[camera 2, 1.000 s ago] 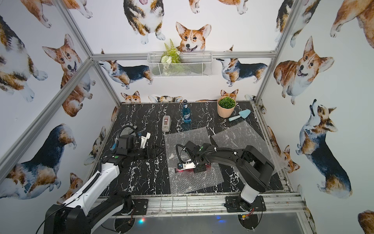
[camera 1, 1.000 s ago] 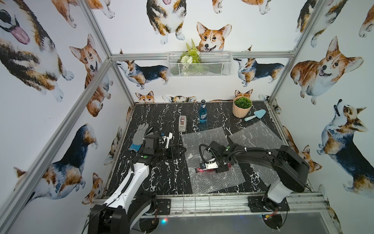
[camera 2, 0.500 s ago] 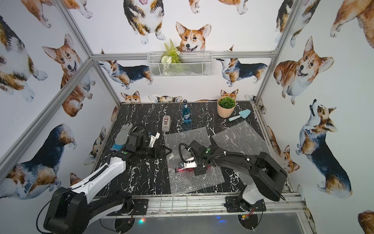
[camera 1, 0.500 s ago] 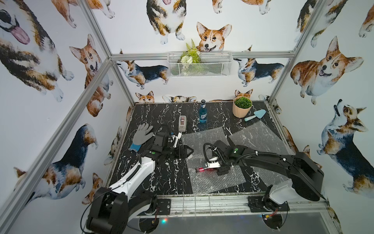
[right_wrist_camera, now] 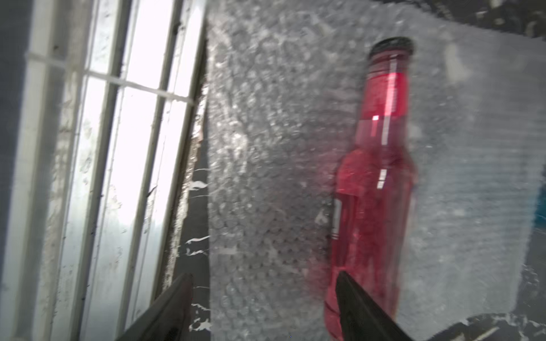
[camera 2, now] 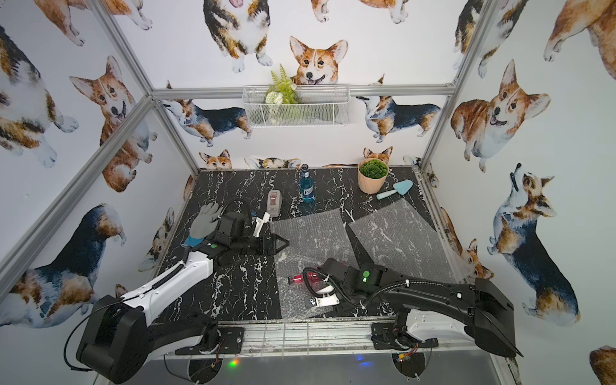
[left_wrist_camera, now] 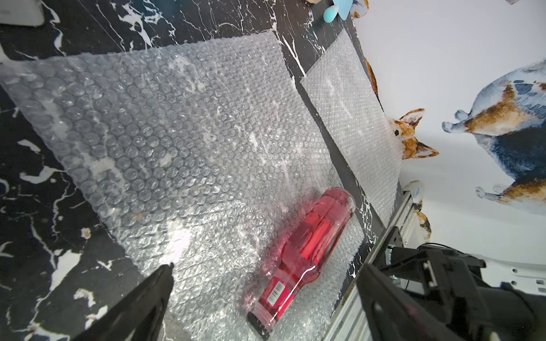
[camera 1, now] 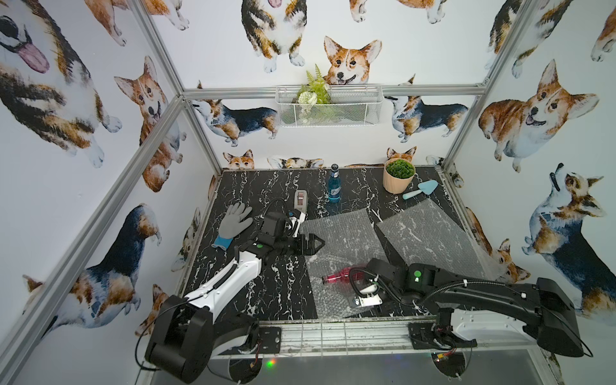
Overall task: Wrap wine bottles in bubble wrap
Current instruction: Wrap the wine bottle in bubble wrap.
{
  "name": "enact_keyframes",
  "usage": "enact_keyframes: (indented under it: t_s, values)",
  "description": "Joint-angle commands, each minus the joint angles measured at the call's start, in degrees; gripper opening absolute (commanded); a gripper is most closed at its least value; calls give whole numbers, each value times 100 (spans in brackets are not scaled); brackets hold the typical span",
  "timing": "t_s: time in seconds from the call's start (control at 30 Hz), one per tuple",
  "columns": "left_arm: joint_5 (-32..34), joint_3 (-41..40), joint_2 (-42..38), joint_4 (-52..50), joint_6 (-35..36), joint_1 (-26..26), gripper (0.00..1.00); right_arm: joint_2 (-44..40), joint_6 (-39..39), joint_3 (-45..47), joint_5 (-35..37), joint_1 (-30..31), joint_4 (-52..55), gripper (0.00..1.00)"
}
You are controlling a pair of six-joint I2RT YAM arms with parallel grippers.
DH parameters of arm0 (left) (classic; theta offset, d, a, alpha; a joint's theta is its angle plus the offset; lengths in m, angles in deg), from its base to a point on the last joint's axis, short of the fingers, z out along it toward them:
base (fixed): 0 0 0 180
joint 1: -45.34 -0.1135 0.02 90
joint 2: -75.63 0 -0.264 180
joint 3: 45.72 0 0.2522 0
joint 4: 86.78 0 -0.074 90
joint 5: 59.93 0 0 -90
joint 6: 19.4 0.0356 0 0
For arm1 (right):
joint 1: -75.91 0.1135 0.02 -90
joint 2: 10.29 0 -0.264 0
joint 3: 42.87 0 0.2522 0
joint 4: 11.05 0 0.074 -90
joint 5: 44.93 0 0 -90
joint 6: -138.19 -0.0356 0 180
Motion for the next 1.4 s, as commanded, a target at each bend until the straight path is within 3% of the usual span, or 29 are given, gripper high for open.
enact_keyframes:
  t_s: [0.0, 0.23, 0.6, 0.8, 0.93, 1.17, 1.37]
  values:
    - [46, 12, -76, -114, 45, 0, 100, -17, -132, 258, 194, 143, 45, 74]
    - [120, -22, -230, -225, 64, -2, 100, 620, -101, 340, 592, 233, -539, 64]
    - [105, -42, -378, -397, 166, -1, 100, 1166, -280, 317, 635, 173, -719, 43]
    - [156, -24, -494, -527, 227, 5, 100, 1236, -294, 169, 730, 166, -629, 25]
    - [117, -24, -516, -530, 214, 0, 100, 1142, -335, 13, 664, 57, -490, 6]
    - [116, 110, -628, -708, 284, -1, 100, 871, -169, -337, 758, -239, -560, 5]
    - [112, 221, -719, -852, 324, 34, 100, 1234, 337, -804, 851, -650, -722, 5]
